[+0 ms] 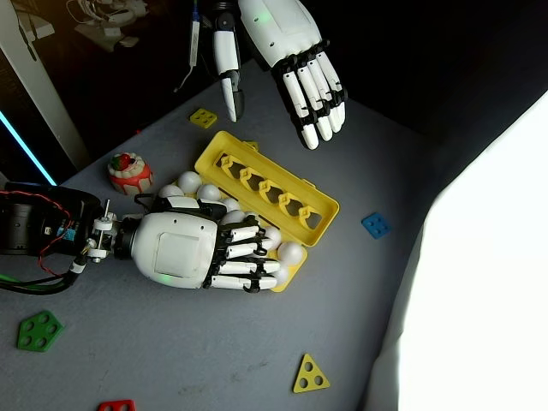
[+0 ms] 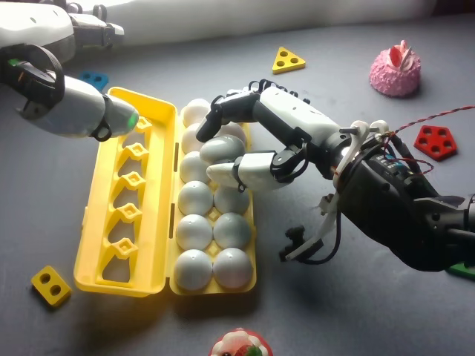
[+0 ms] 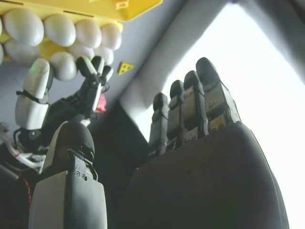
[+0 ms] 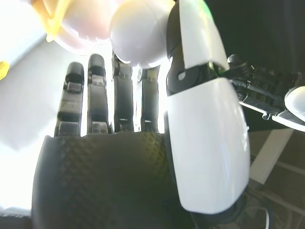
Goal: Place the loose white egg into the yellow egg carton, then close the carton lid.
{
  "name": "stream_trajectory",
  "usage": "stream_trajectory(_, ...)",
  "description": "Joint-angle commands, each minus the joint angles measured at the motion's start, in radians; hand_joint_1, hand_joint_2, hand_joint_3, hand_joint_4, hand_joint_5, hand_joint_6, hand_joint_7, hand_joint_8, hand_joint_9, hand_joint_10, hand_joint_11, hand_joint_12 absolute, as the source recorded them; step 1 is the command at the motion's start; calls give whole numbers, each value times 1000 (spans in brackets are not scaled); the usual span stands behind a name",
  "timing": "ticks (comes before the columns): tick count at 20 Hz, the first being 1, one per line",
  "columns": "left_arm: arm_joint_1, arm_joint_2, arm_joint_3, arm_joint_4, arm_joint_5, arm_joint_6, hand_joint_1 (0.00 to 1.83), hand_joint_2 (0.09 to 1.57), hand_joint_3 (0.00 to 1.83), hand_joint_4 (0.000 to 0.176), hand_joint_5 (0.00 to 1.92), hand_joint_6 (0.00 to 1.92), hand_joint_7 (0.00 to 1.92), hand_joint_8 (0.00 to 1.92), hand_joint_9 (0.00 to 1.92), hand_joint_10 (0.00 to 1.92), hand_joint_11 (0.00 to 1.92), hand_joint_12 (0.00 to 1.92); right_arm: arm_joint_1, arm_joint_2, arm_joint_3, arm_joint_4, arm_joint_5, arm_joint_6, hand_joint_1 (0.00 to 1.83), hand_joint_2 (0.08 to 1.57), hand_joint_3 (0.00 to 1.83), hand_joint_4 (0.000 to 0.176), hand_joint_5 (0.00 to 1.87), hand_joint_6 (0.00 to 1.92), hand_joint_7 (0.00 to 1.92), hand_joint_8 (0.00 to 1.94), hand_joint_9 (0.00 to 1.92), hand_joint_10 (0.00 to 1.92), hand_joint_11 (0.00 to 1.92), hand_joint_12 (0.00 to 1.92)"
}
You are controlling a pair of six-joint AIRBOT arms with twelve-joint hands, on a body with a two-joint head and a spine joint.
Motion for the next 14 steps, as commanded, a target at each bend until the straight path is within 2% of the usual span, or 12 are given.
stream_trajectory(1,-16,-1,-6,52,36,2,473,1205,0,43,130,4,128,1,112,4,0,419,3,0,4,-40,105,15,1180,1069,0,0,1068,860,607,5,205,94,0,192)
stream_trajectory(3,-17,-1,-12,52,36,2,477,1205,0,42,129,3,128,1,110,2,0,412,0,-2,10,-40,107,15,1178,1072,1,0,1059,875,604,4,196,98,0,100)
stream_trajectory(4,-16,-1,-14,52,33,2,456,1210,3,43,126,1,122,0,107,1,0,412,-1,-3,13,-40,109,15,1183,1062,0,0,1089,825,622,7,214,109,0,207)
stream_trajectory(7,-19,-1,-15,52,21,2,448,1201,0,44,155,7,132,1,103,0,0,458,-4,-5,22,-40,112,15,1178,1070,3,0,1062,870,607,2,204,112,0,237)
stream_trajectory(12,-17,-1,-14,60,14,2,437,1209,2,43,145,1,100,0,84,0,0,416,-11,-7,31,-40,116,15,1176,1076,4,0,1046,890,607,1,224,131,0,216)
stream_trajectory(14,-7,0,-11,63,25,2,438,1213,2,40,154,2,113,1,93,1,0,449,-12,-7,32,-41,118,15,1140,1137,18,0,901,1114,543,12,202,124,0,249)
